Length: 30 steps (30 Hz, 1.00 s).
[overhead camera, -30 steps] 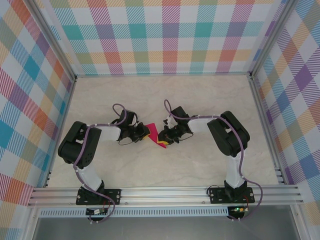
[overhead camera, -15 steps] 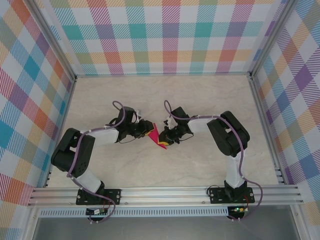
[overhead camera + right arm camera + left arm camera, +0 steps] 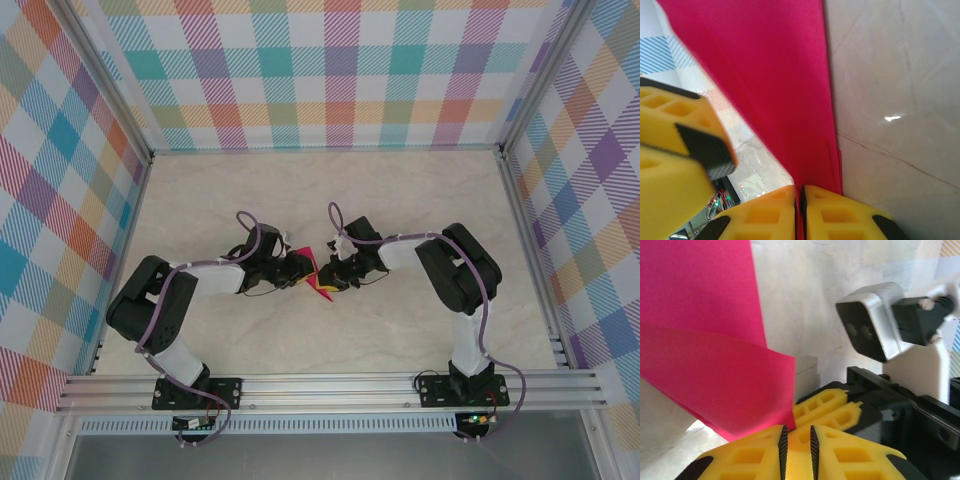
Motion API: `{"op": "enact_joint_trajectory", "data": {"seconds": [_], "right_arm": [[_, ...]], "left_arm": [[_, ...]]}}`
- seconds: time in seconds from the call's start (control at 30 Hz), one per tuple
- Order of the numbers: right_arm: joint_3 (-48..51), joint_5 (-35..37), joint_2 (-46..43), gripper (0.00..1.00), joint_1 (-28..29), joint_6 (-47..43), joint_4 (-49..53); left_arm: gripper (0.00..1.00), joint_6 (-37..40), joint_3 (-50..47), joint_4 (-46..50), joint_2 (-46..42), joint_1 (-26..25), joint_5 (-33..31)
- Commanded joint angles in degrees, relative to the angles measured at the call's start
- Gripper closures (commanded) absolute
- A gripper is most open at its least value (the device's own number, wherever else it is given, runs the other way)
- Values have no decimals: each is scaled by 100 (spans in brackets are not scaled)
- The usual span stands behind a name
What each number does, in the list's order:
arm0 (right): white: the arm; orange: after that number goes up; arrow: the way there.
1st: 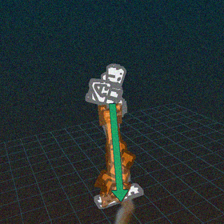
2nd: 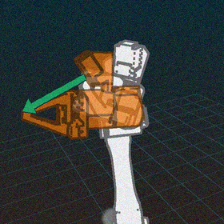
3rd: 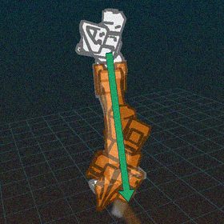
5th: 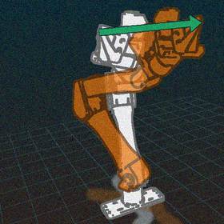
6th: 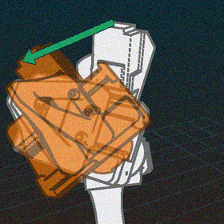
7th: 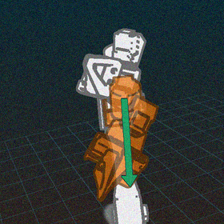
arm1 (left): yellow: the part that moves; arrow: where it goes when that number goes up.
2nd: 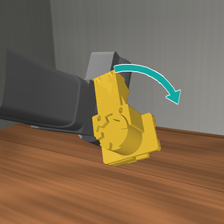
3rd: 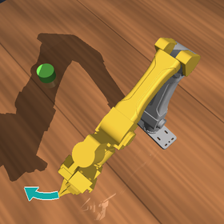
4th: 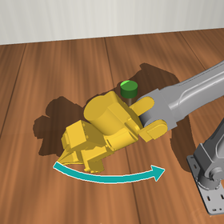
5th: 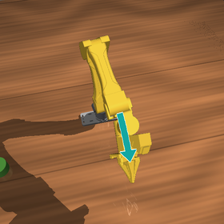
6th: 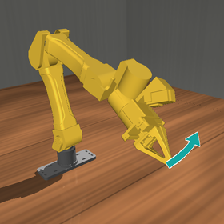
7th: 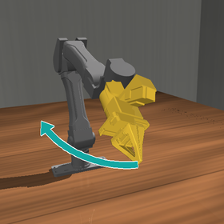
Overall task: Fold a paper plane with a square sheet of paper (pick it up from the middle)
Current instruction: Fold the wing for the fifth time at the center of the table.
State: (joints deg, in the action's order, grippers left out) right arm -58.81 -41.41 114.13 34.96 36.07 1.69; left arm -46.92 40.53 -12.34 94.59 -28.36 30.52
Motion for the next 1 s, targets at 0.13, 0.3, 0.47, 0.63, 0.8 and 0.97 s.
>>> {"op": "enact_joint_trajectory", "data": {"seconds": [0.13, 0.3, 0.47, 0.63, 0.8, 0.97], "right_arm": [[155, 400, 249, 86, 11, -378, 22], [124, 286, 231, 82, 11, -300, -6], [89, 214, 38, 80, 2, -163, -24], [115, 193, -190, 79, -19, -40, 5], [156, 193, -414, 76, -24, -37, 184], [176, 307, -573, 74, -31, -57, 388]], "left_arm": [[80, -19, 58, -28, 230, -56, -103], [81, -19, 151, 25, 331, -56, -125], [81, 8, 196, 125, 368, -56, -150], [82, 16, 181, 174, 331, -56, -177], [82, 26, 174, 179, 331, -57, -187], [81, 38, 172, 169, 338, -56, -184]]}}
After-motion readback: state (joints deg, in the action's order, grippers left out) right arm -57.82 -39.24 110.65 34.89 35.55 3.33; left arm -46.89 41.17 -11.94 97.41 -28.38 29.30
